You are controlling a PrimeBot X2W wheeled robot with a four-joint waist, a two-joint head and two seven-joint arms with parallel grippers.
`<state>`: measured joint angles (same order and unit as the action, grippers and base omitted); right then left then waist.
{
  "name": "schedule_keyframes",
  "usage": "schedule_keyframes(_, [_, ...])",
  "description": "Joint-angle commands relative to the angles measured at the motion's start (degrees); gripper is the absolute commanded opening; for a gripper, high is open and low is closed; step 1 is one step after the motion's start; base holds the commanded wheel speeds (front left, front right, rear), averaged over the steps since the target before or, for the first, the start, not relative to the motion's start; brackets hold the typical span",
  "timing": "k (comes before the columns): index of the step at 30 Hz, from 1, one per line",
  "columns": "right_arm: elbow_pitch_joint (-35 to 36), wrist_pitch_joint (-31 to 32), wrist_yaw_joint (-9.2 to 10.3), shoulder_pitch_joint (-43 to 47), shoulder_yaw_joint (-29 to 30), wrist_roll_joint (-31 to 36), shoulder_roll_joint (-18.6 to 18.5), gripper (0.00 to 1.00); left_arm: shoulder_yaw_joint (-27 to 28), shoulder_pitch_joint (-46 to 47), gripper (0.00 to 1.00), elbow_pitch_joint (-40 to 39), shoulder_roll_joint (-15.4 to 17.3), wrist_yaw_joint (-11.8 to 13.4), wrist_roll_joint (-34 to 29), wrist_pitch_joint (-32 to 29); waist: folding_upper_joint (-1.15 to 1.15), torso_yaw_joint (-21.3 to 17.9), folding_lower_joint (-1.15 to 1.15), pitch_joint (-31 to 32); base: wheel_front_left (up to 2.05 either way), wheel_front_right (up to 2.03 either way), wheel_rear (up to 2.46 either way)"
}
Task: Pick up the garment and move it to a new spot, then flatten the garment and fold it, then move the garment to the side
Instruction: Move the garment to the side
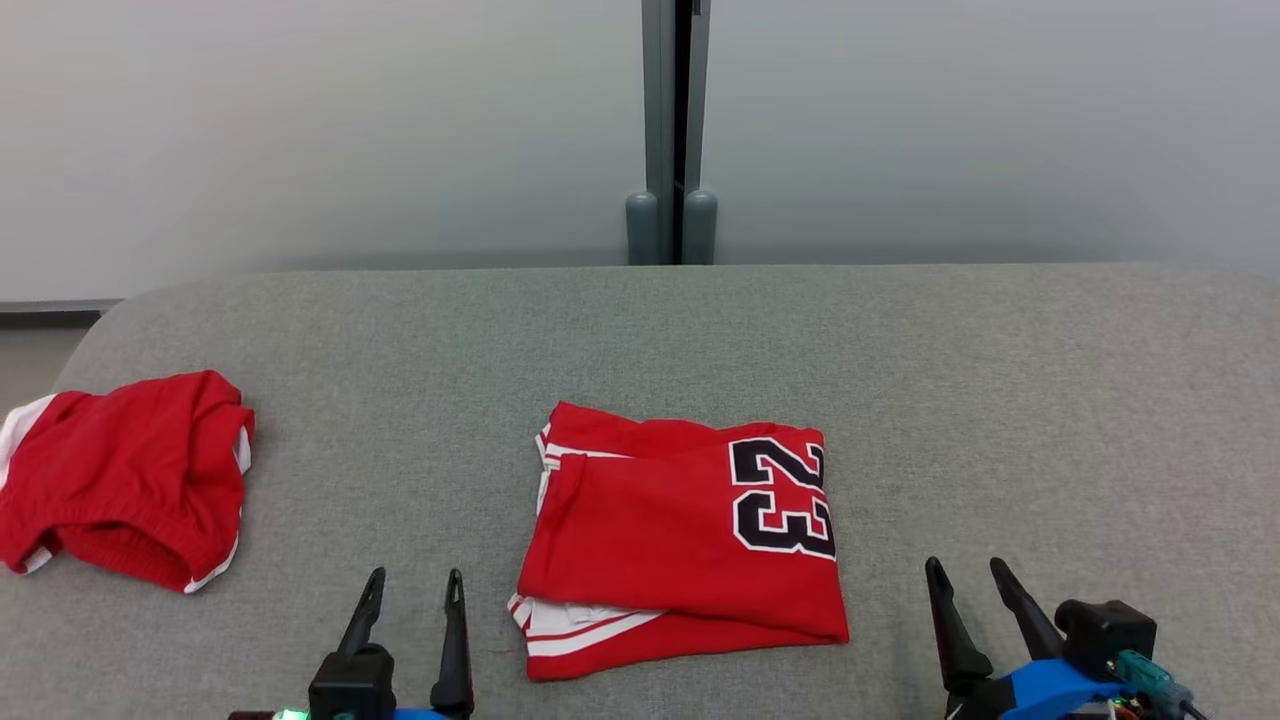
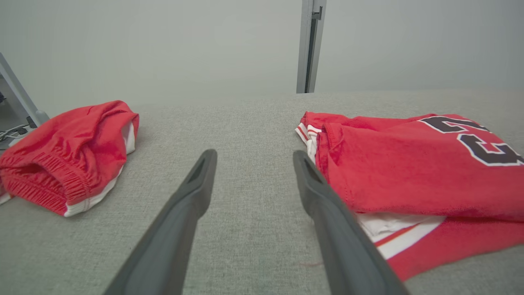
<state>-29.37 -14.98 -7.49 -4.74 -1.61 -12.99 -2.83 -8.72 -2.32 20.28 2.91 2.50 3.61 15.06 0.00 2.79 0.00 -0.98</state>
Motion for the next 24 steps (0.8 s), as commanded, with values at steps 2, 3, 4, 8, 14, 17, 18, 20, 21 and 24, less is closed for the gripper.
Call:
schedule_keyframes(2, [-1.84, -0.28, 0.0, -2.73, -1.44, -1.72, -0.12, 1.0, -1.19, 1.89, 1.0, -0.44, 0.02, -0.42, 0.6, 0.15, 0.0, 2.14, 0.0, -2.22, 0.0, 0.0, 0.0])
schedule_keyframes(3, [-2.72, -0.28, 0.0, -3.77, -2.02, -2.15, -0.11, 1.0, -1.65, 2.29, 1.0, -0.46, 0.03, -0.44, 0.8, 0.15, 0.0, 2.82, 0.0, -2.86, 0.0, 0.0, 0.0])
schedule_keyframes(4, [-3.92, -0.28, 0.0, -4.88, -2.98, -3.09, -0.11, 1.0, -2.03, 2.59, 1.0, -0.39, 0.04, -0.6, 0.93, 0.15, 0.0, 3.54, 0.0, -3.42, 0.0, 0.0, 0.0])
schedule_keyframes(8, [-9.7, -0.28, 0.0, -10.37, -4.69, -6.85, -0.16, 1.0, -3.17, 3.8, 1.0, -0.22, 0.02, -0.82, 1.49, 0.15, 0.0, 6.7, 0.0, -5.62, 0.0, 0.0, 0.0])
schedule_keyframes(14, [-20.42, 0.29, 0.0, -16.97, -5.59, -10.65, -0.16, 1.0, -3.37, 4.4, 1.0, 0.08, -0.02, -0.96, 1.9, 0.15, 0.0, 10.4, 0.0, -7.32, 0.0, 0.0, 0.0])
schedule_keyframes(17, [-24.66, 0.91, 0.0, -18.53, -7.45, -13.39, 0.03, 0.0, -2.95, 4.23, 1.0, -0.12, -0.02, -0.92, 2.1, 0.15, 0.0, 10.93, 0.0, -7.43, 0.0, 0.0, 0.0])
schedule_keyframes(18, [-25.67, 0.75, -0.01, -18.68, -8.15, -13.67, 0.13, 0.0, -2.77, 4.1, 1.0, -0.16, -0.03, -0.87, 2.15, 0.15, 0.0, 10.85, 0.0, -7.37, 0.0, 0.0, 0.0])
schedule_keyframes(20, [-26.6, 0.13, 0.0, -19.62, -9.2, -14.06, 0.06, 0.0, -2.4, 3.62, 1.0, -0.32, -0.02, -0.89, 2.1, 0.15, 0.0, 9.59, 0.0, -7.0, 0.0, 0.0, 0.0])
schedule_keyframes(21, [-26.55, -0.01, 0.0, -19.87, -8.97, -14.08, -0.02, 0.0, -2.45, 3.56, 1.0, -0.36, -0.03, -1.06, 2.04, 0.15, 0.0, 8.9, 0.0, -6.81, 0.0, 0.0, 0.0])
schedule_keyframes(24, [-24.44, -0.2, 0.04, -20.5, -7.9, -13.24, -0.44, 0.0, -2.51, 3.78, 1.0, -0.61, -0.02, -1.38, 1.86, 0.15, 0.0, 5.64, 0.0, -6.27, 0.0, 0.0, 0.0])
